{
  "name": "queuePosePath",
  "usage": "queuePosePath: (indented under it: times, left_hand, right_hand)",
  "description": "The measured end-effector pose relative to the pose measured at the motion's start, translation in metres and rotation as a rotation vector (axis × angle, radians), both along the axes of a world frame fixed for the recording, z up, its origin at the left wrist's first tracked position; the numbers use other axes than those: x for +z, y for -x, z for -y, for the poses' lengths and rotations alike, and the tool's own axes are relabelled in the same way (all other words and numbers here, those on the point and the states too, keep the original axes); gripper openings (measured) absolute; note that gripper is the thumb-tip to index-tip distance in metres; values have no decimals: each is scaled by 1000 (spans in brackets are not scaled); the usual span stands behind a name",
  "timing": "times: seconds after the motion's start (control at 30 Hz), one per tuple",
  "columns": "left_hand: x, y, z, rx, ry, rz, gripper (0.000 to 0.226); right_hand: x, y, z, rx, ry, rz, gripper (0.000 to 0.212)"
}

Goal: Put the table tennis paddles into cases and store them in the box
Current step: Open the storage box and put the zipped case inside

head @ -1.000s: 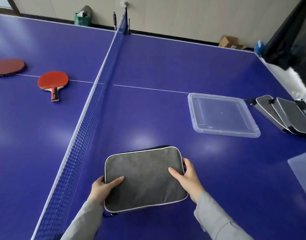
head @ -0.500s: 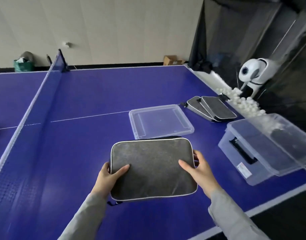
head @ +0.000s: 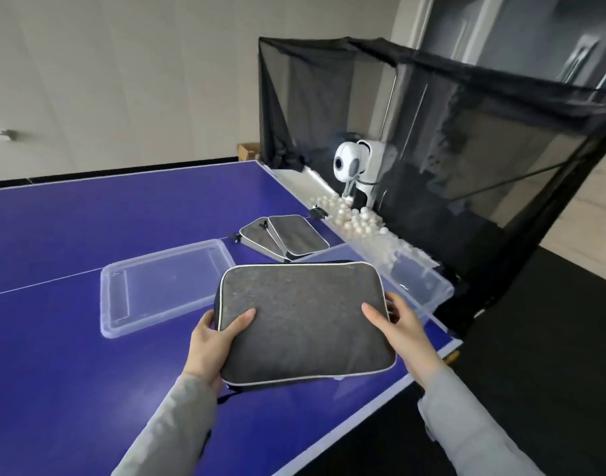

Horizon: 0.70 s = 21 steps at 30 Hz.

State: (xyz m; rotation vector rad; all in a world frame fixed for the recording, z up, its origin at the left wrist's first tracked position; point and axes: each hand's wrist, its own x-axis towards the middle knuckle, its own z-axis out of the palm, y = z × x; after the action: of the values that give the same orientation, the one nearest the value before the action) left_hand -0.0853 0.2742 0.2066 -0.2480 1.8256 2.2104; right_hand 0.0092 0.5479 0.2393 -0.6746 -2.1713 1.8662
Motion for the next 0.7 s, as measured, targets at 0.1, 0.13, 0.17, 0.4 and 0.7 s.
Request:
queuePosePath:
  times: [0.1, 0.13, 0.17, 0.4, 0.7]
  left_hand:
    - [4, 8, -49, -9, -21, -3, 52]
    - [4, 12, -65, -16, -22, -7, 50]
    - [4, 18, -80, -21, -20, -10, 49]
    - [-16, 73, -162, -68, 68, -18, 50]
    - [-45, 122, -239, 8, 183, 102, 48]
  right_hand:
    - [2, 6, -49, -8, 4, 13, 48]
    - [2, 11, -64, -11, 4, 21, 49]
    - [1, 16, -78, -14, -1, 28, 50]
    - [-14, 78, -173, 21, -12, 60, 26]
    - [-40, 169, -262, 119, 44, 139, 39]
